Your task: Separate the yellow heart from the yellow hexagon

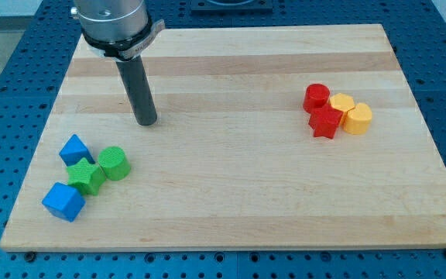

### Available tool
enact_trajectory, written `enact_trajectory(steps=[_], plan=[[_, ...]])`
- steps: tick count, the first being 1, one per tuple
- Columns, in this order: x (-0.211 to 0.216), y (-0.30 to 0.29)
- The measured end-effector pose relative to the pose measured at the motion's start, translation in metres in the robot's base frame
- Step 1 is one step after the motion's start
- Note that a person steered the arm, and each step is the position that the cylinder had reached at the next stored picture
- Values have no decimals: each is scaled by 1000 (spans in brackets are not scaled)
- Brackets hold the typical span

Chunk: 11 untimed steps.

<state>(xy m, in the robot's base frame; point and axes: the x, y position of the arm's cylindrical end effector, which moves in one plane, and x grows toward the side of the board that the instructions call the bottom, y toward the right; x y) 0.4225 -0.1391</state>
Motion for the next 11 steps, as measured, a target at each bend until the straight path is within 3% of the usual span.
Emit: enact_trajectory(steps=[2,3,4,5,6,9,10,11], plan=[[5,43],[-53,57],[-78,149],[-75,245],[-45,294],[17,348],[-12,370],[27,399]])
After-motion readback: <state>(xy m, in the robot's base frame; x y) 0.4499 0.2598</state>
